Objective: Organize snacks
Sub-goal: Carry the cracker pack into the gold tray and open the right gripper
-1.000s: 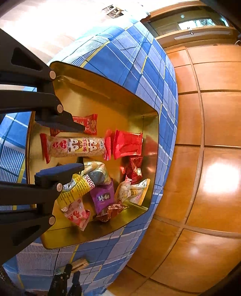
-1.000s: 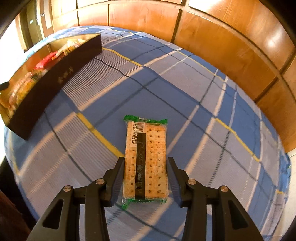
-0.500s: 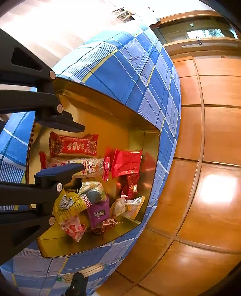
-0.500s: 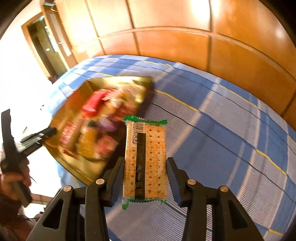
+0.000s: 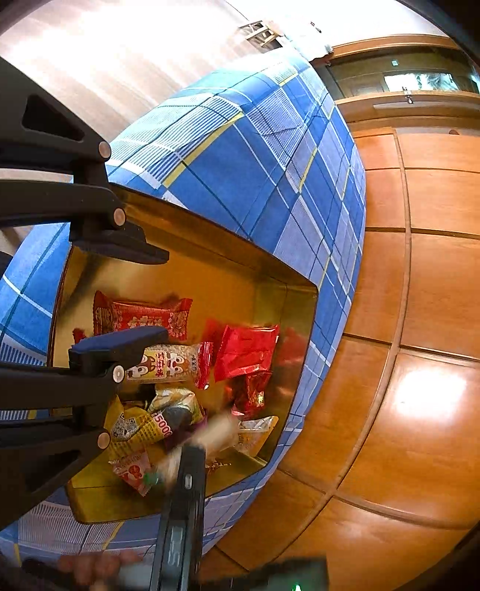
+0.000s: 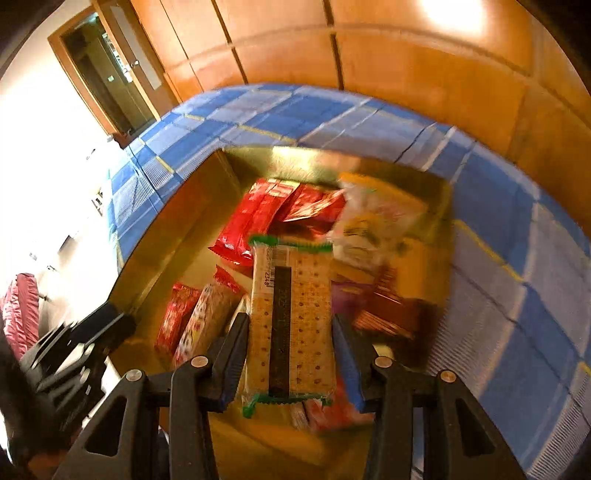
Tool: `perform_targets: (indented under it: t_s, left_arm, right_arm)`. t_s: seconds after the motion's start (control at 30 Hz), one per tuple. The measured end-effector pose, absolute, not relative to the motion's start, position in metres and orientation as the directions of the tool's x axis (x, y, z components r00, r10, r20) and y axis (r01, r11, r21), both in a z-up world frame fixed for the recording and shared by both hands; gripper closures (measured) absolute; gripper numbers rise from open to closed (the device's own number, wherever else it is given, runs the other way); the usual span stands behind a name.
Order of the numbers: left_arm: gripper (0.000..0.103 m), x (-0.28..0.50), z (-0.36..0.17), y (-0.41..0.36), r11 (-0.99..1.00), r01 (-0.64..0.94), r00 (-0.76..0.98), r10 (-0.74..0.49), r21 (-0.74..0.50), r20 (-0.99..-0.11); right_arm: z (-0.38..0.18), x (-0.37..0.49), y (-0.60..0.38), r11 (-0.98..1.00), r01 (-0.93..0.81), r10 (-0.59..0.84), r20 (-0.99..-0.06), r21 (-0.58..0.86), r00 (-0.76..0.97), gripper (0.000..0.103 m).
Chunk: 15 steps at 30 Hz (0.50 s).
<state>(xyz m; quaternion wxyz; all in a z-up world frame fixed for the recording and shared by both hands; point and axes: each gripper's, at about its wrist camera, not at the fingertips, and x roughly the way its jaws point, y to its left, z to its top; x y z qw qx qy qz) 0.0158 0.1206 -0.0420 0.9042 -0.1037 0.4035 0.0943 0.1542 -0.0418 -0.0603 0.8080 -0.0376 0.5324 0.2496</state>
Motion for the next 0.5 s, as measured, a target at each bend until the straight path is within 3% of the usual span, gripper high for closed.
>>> perform_targets:
  t_s: [0.5]
  left_arm:
    - [0.068,0.020,-0.044,0.115,0.964,-0.242,0.653,0.076,-0.113,-0.753]
  right_arm:
    - [-0.059,0.130,-0.045,0.844,-0.497,0.395,-0.861,0.202,0.322,0.057]
